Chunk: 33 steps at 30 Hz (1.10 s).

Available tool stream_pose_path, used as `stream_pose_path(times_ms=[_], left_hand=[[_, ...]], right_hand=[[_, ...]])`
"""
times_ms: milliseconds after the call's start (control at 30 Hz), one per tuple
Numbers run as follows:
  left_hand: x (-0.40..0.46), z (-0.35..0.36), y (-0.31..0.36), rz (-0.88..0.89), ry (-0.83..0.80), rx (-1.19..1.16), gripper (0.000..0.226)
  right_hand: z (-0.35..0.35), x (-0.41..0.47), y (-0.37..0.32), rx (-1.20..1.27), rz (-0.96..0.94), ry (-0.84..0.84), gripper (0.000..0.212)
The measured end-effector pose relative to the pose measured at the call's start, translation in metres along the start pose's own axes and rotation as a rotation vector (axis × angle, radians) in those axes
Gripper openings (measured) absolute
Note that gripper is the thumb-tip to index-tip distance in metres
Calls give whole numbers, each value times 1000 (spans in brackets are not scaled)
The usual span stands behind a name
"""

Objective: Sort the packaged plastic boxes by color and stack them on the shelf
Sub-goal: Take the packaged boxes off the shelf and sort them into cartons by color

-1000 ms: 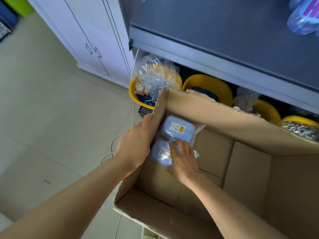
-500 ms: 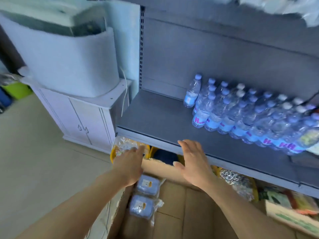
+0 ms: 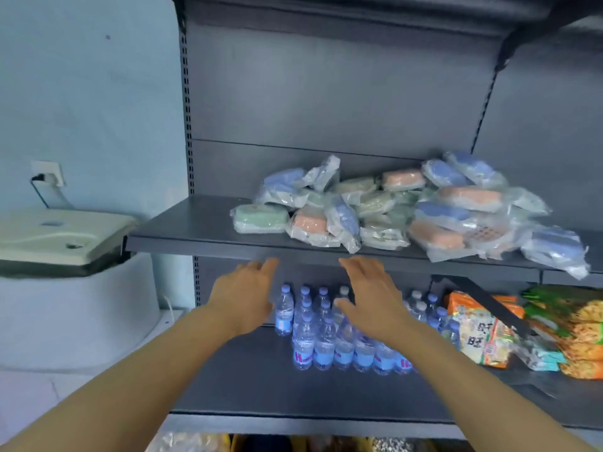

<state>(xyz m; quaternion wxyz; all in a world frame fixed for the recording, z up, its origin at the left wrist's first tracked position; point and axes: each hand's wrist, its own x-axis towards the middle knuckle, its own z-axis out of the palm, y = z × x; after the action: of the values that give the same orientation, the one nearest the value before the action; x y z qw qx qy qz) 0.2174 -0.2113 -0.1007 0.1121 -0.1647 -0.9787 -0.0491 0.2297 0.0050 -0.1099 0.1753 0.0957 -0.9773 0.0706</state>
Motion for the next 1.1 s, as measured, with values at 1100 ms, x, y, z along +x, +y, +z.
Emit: stream_pose_path(times_ms=[1100], left_hand=[[269,4,125,-215,-39,90,74]], right_hand=[[-72,139,281,-91,489,303,80]])
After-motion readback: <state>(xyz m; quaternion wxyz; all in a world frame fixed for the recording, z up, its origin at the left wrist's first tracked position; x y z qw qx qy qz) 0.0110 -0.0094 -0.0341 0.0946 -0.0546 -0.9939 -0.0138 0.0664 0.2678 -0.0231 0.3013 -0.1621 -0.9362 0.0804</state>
